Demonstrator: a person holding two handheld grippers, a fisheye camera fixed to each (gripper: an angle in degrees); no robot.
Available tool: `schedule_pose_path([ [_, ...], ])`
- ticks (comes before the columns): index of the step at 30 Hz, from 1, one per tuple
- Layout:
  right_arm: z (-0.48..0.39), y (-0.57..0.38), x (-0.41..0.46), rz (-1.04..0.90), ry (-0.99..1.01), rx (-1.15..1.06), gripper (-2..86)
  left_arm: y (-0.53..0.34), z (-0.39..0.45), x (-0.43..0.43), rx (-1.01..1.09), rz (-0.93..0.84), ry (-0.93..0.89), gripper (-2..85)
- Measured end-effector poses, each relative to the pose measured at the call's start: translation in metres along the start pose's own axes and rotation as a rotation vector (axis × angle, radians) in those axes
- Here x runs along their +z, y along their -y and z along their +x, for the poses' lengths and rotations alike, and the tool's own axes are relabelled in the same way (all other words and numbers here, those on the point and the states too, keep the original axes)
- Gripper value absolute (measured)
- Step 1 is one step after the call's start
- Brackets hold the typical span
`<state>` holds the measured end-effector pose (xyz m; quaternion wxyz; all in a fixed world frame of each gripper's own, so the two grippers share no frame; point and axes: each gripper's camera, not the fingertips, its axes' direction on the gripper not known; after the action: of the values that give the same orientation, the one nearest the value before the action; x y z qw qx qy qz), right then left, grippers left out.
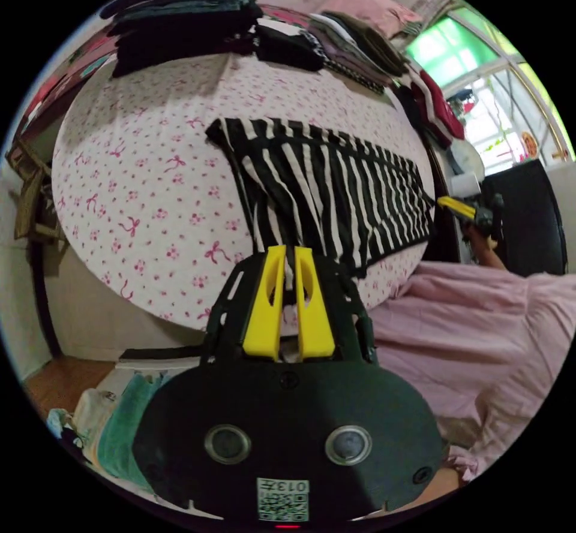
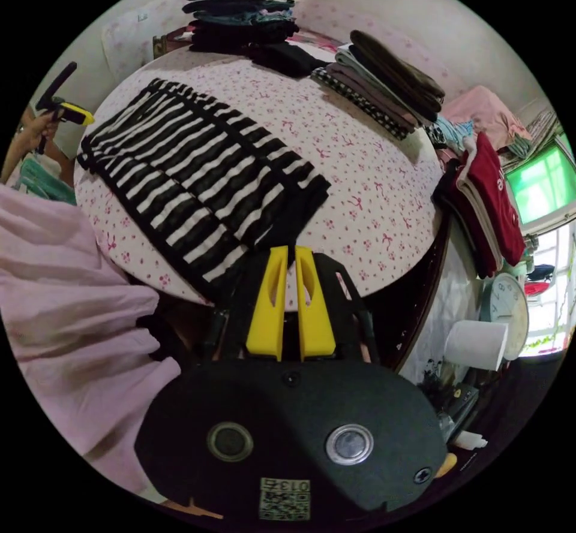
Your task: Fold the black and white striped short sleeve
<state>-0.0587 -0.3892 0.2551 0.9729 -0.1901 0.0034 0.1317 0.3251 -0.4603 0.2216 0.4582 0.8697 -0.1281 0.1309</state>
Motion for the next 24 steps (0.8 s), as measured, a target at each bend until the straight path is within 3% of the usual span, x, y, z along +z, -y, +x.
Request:
schedule_pose_path([
  [8, 0.025, 0.072, 0.027, 0.029, 0.062, 0.076, 1.8, 0.079, -0.061, 0.019, -0.165, -0.014, 0.029, 5.2],
  [14, 0.049, 0.089, 0.074, -0.071, 0.139, 0.102, 1.3, 0.102, -0.077, 0.009, -0.037, -0.129, 0.100, 0.9],
  [17, 0.069, 0.082, 0.077, -0.053, 0.183, 0.136, 0.7, 0.107, -0.081, -0.017, 0.055, -0.078, 0.119, 0.5],
  [24, 0.101, 0.070, 0.081, -0.048, 0.237, 0.184, 0.1, 0.104, -0.141, -0.036, -0.074, -0.025, 0.015, 0.8],
])
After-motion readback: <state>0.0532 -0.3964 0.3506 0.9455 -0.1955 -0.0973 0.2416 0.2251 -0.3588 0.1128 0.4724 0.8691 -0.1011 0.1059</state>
